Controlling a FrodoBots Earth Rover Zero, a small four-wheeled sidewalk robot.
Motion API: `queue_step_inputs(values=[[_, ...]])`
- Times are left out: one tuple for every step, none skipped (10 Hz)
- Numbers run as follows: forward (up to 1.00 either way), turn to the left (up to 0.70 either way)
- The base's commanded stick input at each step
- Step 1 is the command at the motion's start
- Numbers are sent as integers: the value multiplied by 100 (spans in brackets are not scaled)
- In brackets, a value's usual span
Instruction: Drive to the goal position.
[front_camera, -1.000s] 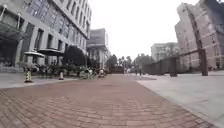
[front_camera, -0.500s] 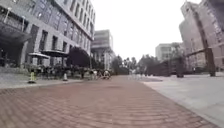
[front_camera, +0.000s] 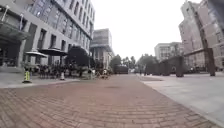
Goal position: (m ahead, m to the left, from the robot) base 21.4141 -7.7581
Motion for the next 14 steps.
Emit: queue_step_inputs(values=[[45,27],[45,27],[45,27],[45,27],[45,27],[45,27],[45,27],[45,27],[45,27],[45,27],[45,27],[45,9],[45,0],[45,0]])
